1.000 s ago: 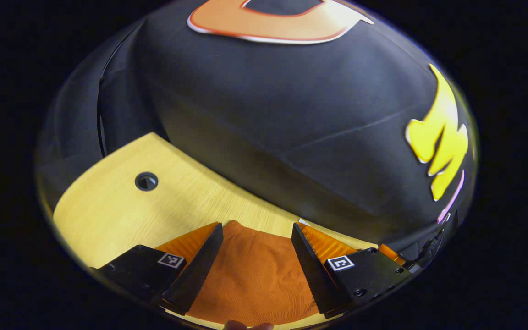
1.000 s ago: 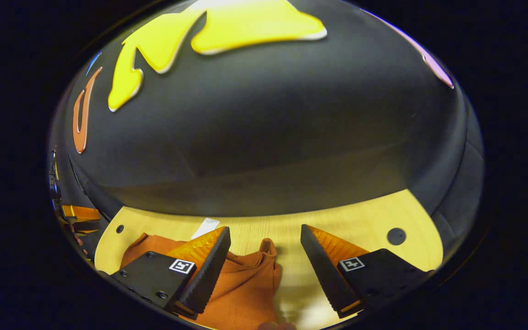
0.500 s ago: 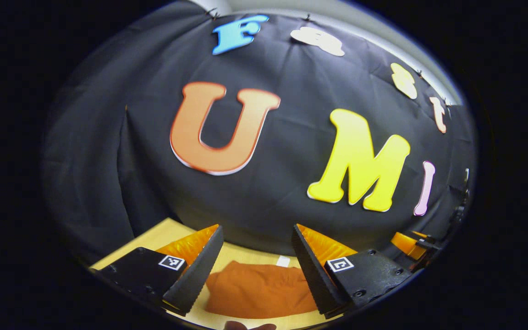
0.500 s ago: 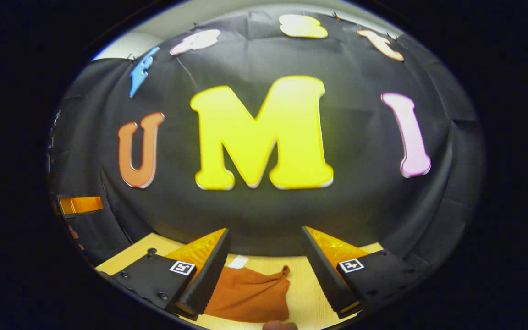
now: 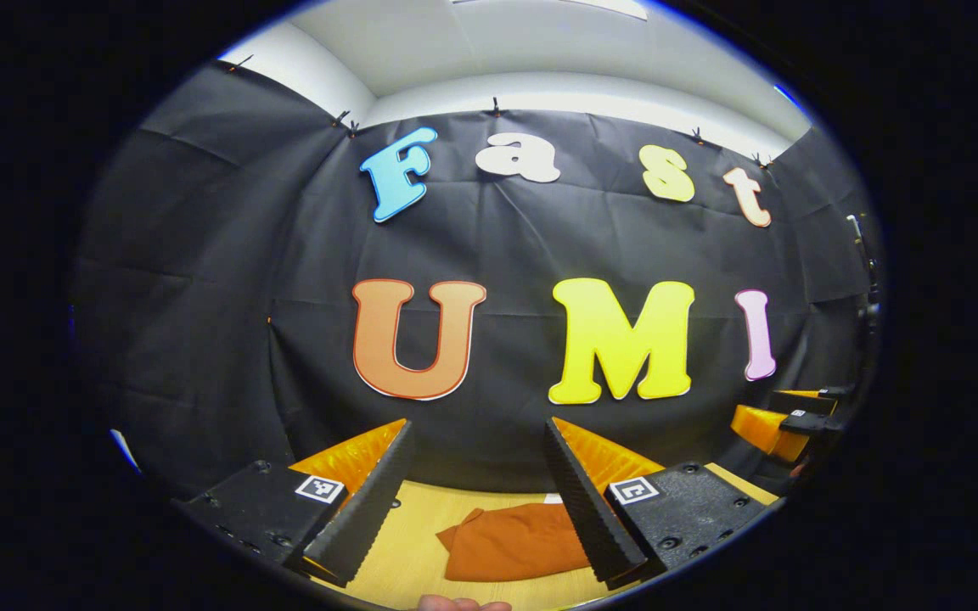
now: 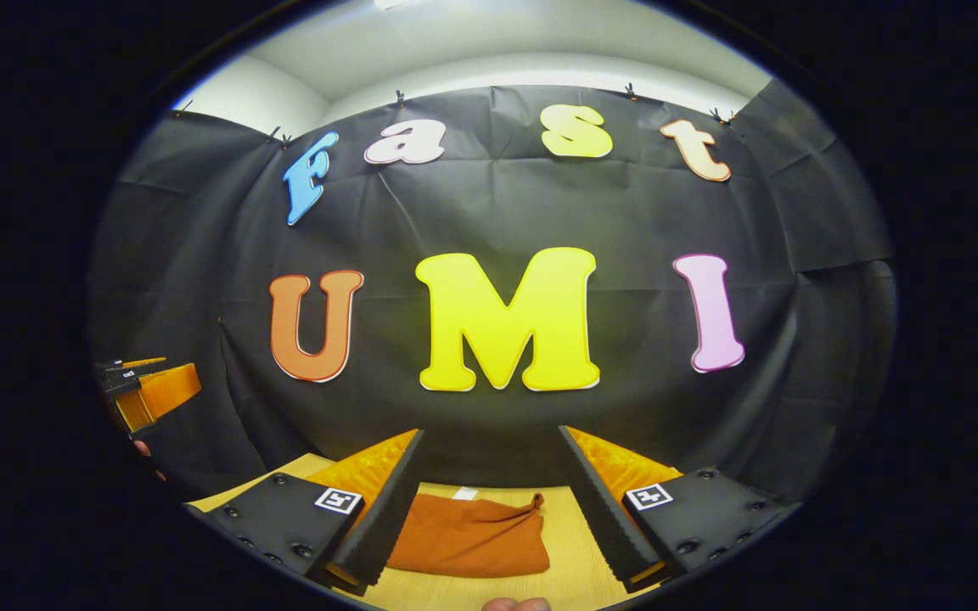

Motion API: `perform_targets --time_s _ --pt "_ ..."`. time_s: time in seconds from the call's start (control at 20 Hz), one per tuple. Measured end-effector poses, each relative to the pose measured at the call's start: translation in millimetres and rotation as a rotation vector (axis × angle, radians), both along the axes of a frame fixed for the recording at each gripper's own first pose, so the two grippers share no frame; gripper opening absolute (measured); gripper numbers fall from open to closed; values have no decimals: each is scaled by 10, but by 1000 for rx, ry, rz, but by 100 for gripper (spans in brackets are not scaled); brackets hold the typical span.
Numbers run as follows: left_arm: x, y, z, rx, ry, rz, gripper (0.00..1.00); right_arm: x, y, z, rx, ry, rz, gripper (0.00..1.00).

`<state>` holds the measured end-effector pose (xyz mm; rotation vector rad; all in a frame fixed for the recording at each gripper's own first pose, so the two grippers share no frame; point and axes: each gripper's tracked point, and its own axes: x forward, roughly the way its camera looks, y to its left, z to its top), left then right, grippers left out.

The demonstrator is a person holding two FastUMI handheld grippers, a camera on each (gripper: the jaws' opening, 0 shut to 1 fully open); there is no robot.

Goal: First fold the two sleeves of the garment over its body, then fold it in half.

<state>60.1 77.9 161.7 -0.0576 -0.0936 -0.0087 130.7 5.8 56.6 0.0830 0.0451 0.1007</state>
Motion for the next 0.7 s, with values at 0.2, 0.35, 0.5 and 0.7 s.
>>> perform_targets --time_s 0.2,0.35,0.5,0.7 --pt "-216 -192 -412 20 -8 -25 97 -335 -10 -83 -64 -54 -27 92" --pt "-266 -247 -484 25 -2 -21 98 -459 74 -135 -38 -44 -35 96" --pt "-250 -208 -544 39 0 -3 98 -497 54 -142 -34 -38 -55 96" --pt "-271 -224 -629 42 22 2 98 -540 69 -160 -35 -36 -53 96"
